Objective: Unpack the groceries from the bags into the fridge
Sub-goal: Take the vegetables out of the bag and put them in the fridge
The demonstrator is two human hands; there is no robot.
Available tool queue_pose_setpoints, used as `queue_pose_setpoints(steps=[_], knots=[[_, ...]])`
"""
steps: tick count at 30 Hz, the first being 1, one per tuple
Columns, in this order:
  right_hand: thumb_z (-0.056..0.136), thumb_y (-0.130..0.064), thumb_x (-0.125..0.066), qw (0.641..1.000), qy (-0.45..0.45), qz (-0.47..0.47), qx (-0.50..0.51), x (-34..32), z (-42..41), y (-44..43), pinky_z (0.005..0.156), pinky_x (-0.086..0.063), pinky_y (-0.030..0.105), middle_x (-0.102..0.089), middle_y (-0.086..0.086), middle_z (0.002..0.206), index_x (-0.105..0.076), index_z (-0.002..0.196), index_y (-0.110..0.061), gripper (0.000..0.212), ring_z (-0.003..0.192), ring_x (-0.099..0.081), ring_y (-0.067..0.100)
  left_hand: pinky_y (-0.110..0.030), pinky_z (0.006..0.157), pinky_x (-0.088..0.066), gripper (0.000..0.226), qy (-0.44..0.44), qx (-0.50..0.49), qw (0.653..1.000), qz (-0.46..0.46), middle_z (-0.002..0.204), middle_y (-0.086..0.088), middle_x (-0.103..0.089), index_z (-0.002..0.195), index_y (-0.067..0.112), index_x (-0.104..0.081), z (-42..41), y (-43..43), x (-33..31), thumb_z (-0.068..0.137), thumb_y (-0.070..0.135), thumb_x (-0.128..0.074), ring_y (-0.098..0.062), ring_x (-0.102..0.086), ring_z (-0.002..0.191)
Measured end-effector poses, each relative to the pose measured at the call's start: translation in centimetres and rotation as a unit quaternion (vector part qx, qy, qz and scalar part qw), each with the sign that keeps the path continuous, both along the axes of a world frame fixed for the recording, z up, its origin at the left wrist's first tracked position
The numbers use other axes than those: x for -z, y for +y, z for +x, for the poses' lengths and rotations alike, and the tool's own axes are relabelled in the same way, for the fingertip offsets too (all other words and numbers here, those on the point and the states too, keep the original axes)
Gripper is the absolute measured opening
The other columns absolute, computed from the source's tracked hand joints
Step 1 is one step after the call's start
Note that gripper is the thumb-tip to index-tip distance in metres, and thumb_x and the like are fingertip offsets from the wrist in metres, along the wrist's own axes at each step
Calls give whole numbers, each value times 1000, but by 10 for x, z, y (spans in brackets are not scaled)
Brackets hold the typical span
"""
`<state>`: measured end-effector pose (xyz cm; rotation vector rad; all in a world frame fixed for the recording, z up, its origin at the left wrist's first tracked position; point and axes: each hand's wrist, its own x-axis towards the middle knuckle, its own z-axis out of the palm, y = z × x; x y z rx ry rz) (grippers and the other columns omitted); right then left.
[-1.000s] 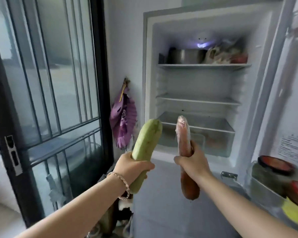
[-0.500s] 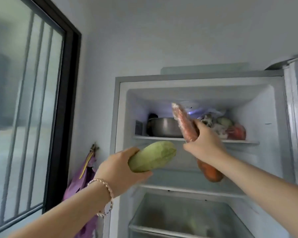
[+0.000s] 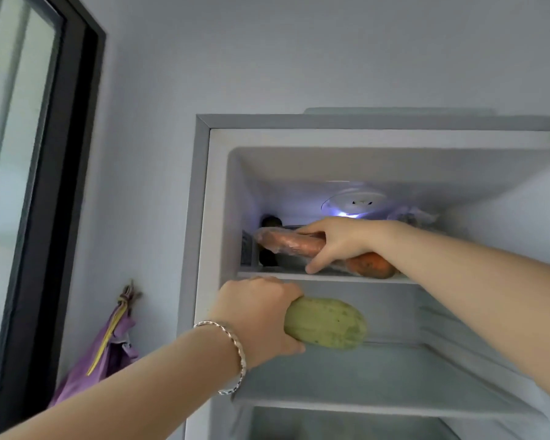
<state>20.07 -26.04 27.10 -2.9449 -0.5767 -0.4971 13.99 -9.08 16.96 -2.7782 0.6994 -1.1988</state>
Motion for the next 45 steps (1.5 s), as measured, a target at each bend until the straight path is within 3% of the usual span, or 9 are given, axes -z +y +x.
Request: queue_pose_setpoints(steps=[7,15,22,26,30,34,38,41,45], knots=[[79,-51,-66,999,-22,-31,-31,8,21,6,98,-38,25,-48,-14,131,-38,138,-42,66,115,-48,10,-25,78,-39,49,-21,9,1000,-13,107,16,-58,114,40,-48,4,1,1,73,62,-60,-9,-56,101],[85,-59,-51,988,-117,-79,-55,21,16,0,91,-48,35,-61,-11,116,-62,117,-36,41,104,-57,13,-23,78,-39,51,-29,-9,999,-16,110,17,-58,116,41,-46,2,-1,9,72,64,-60,-6,-55,103],[82,-57,-57,991,-126,21,-29,33,10,-46,90,-47,29,-59,-23,103,-61,114,-42,36,97,-55,3,-22,83,-42,55,-41,10,997,-62,112,19,-57,120,43,-45,1,-7,9,72,64,-60,-5,-53,107],[91,-43,-50,968,-185,122,-115,39,-8,-34,92,-45,33,-64,-5,101,-69,99,-20,31,98,-58,15,-21,86,-43,60,-74,9,995,-73,120,23,-53,125,47,-41,-7,-14,5,71,67,-58,-2,-50,113],[79,-53,-62,976,-86,113,-162,44,-63,-27,96,-42,21,-57,-20,116,-59,114,-38,38,108,-52,1,-20,66,-42,51,-133,18,986,-100,99,31,-60,114,54,-53,-12,-16,-6,65,64,-61,1,-61,93],[70,-59,-68,970,-221,-44,-93,58,-74,-30,92,-41,25,-52,-18,121,-45,127,-38,66,110,-51,7,-23,39,-45,45,-218,44,971,-88,65,17,-64,81,35,-68,-1,-20,-12,49,62,-54,-11,-64,56],[71,-57,-67,935,-331,-60,-108,67,-71,-36,89,-40,27,-59,-9,104,-56,121,-27,59,99,-55,12,-21,48,-45,54,-267,66,959,-64,69,12,-67,88,24,-71,4,-30,-10,51,59,-54,-14,-65,58],[62,-59,-56,913,-386,-30,-125,70,-63,-45,72,-50,28,-66,-9,81,-67,96,-21,52,77,-64,16,-24,83,-40,69,-289,104,948,-85,95,1,-71,110,13,-60,12,-36,-10,60,59,-51,-22,-69,85],[66,-54,-70,927,-369,62,-25,51,-59,-61,76,-46,30,-63,-10,97,-56,108,-28,51,94,-61,17,-32,113,-15,71,-258,109,945,-169,148,-9,-30,138,9,-28,25,-33,-7,81,46,-46,-24,-23,139]])
